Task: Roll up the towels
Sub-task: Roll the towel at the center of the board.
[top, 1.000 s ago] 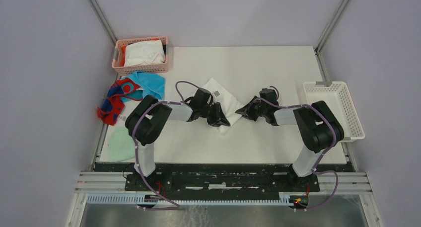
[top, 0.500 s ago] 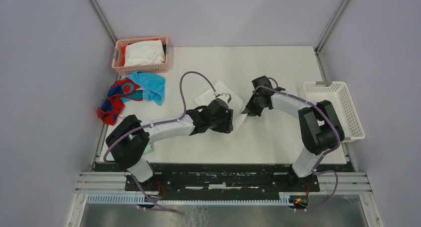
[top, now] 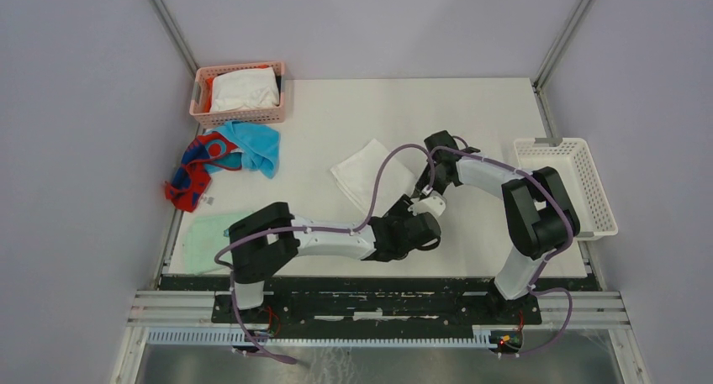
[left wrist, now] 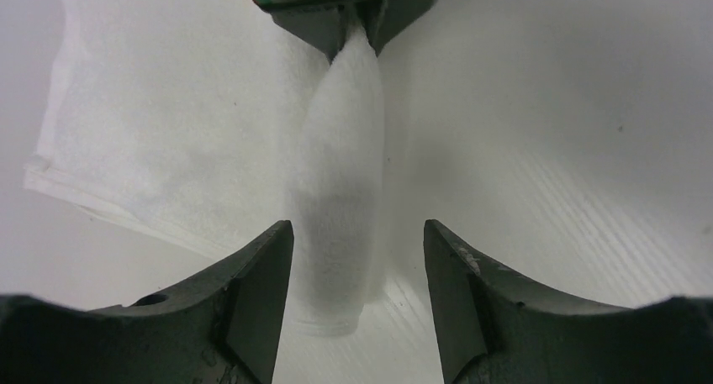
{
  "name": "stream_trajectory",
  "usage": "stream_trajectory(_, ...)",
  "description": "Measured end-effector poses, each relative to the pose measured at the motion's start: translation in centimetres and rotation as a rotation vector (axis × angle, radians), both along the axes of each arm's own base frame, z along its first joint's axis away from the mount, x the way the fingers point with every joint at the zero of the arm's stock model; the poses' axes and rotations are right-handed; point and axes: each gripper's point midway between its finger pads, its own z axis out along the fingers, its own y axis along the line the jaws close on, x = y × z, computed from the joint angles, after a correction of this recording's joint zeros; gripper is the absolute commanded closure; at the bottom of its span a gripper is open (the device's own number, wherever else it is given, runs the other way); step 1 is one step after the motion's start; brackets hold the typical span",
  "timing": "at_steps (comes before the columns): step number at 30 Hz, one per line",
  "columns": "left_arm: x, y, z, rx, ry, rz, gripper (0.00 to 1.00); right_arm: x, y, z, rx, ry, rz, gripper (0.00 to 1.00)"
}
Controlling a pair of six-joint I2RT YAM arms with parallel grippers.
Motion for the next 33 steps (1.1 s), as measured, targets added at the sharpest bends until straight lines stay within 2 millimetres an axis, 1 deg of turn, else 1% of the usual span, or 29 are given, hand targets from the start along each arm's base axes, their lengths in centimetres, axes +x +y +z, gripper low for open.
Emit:
stream_trajectory(3,0.0,0.4,-2.1,0.108,-0.033,-0.016,0.35,0.0,0.0,0.0,0.0,0.001,0.0,0.99)
stream_trajectory(5,0.1,0.7,-3.1,0.158,-0.046,-0.023,0.35,0.0,0.0,0.0,0.0,0.002,0.001,0.99)
stream_trajectory(10,0.7,1.2,-4.1,0.228,-0.08,-0.033,0.39,0.0,0.1,0.1,0.004,0.005,0.003,0.99)
stream_trajectory(13,0.9,1.2,-4.8,0.256,-0.088,-0.037,0.49,0.0,0.1,0.1,0.005,0.005,0.004,0.99)
stream_trajectory(17,1.5,1.4,-5.1,0.269,-0.088,-0.032,0.73,0.0,0.2,0.1,0.01,0.003,0.014,0.97)
stream_trajectory(20,1.9,1.6,-5.3,0.26,-0.064,-0.028,0.82,0.3,0.5,0.3,0.022,-0.015,0.032,0.88)
stream_trajectory(23,2.3,1.6,-5.3,0.208,-0.001,-0.035,0.84,0.9,1.0,0.6,0.045,-0.051,0.057,0.76)
stream_trajectory(26,2.9,1.8,-5.1,0.076,0.133,-0.026,0.86,1.6,1.8,1.1,0.079,-0.088,0.084,0.62)
stream_trajectory(29,3.5,2.4,-4.9,-0.078,0.275,0.004,0.86,2.2,2.4,1.7,0.113,-0.138,0.116,0.5)
stream_trajectory(33,4.0,3.1,-4.7,-0.293,0.461,0.041,0.86,2.1,2.7,3.2,0.159,-0.207,0.141,0.39)
